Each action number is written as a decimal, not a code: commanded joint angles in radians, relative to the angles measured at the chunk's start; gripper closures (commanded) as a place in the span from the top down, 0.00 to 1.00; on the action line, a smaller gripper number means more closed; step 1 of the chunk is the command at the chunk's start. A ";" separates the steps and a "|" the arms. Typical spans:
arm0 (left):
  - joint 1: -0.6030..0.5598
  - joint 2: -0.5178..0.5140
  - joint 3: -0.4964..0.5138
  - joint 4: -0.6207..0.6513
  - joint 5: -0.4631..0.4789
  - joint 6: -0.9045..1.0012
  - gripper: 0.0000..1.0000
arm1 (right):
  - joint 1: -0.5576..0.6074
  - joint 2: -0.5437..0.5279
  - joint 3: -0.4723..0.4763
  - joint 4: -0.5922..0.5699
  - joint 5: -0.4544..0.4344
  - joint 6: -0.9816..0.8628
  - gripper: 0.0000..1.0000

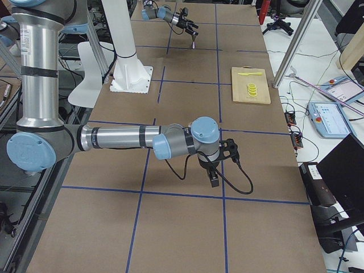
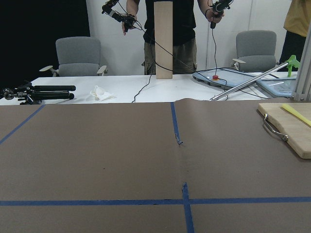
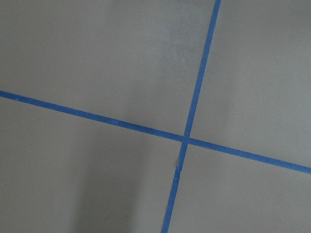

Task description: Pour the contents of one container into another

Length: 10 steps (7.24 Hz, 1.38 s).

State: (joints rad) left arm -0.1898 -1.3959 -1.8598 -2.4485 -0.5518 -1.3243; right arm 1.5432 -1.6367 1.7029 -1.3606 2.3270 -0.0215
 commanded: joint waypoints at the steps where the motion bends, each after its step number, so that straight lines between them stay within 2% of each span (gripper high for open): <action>1: 0.013 -0.047 0.062 -0.017 0.018 -0.003 1.00 | 0.000 0.000 -0.002 0.000 0.000 0.000 1.00; 2: 0.013 -0.049 0.079 -0.020 0.018 -0.004 1.00 | 0.000 0.000 -0.003 0.000 0.000 0.000 1.00; 5: 0.026 -0.061 0.161 -0.131 0.046 -0.016 1.00 | 0.000 0.005 -0.003 0.000 -0.002 0.000 1.00; 10: 0.047 -0.080 0.205 -0.133 0.053 -0.016 0.98 | 0.000 0.006 -0.002 0.000 0.000 0.002 1.00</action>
State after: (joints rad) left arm -0.1482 -1.4705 -1.6641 -2.5810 -0.5013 -1.3406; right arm 1.5432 -1.6307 1.7005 -1.3607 2.3269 -0.0205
